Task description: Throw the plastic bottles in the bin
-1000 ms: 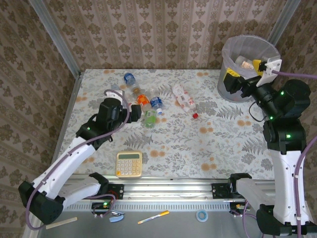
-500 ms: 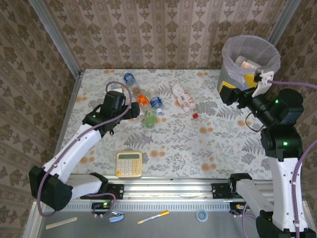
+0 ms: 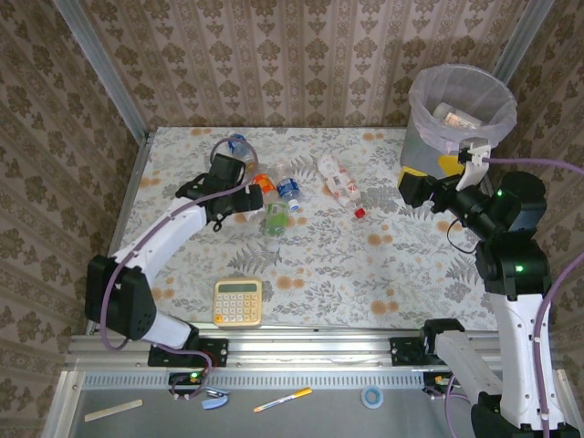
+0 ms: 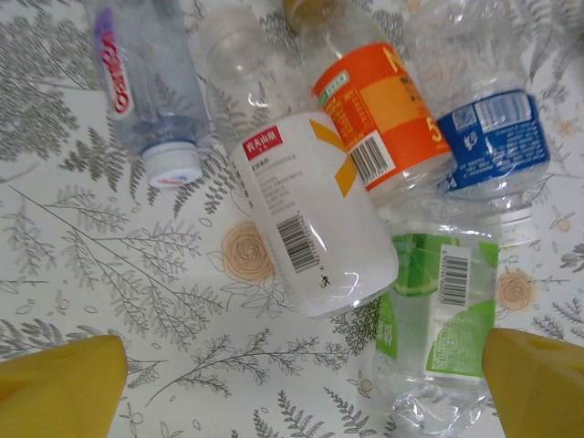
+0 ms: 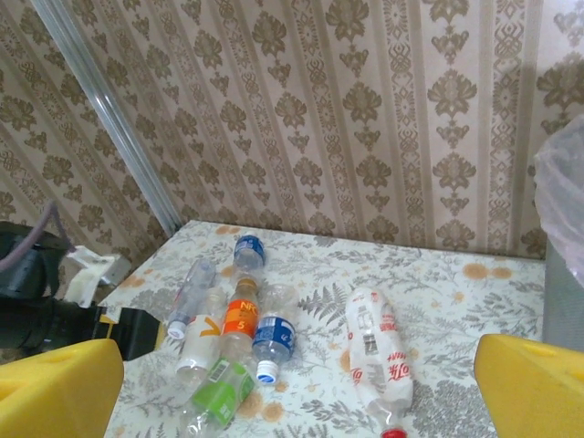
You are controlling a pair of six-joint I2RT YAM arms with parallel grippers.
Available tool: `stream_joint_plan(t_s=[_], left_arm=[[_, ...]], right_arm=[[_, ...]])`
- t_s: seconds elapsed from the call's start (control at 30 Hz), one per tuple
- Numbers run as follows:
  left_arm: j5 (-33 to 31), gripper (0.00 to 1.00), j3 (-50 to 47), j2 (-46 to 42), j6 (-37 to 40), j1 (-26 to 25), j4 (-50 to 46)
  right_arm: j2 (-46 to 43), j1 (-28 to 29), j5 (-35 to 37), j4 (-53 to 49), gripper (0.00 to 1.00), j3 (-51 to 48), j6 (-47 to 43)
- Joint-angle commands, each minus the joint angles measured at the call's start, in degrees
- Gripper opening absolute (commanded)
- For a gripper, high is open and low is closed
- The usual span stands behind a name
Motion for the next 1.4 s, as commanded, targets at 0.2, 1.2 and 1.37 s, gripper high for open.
stream_joint_plan(t_s=[0.2, 1.2, 1.37], left_arm=[[3.25, 1.00, 1.73, 4.48, 2.41, -4.29, 3.06], [5.39, 0.83, 2.90, 15.09, 8.65, -11.33, 1.48], [5.18, 0.82, 3.20, 16.49, 8.74, -11.42, 1.64]], right_arm=[[-1.35, 0.08, -0.96, -3.12, 1.00, -1.73, 1.02], [-2.61, 0.44, -1.01, -5.08, 1.00, -3.57, 0.32], [-2.74, 0.44, -1.01, -5.16, 1.00, -3.86, 0.17]])
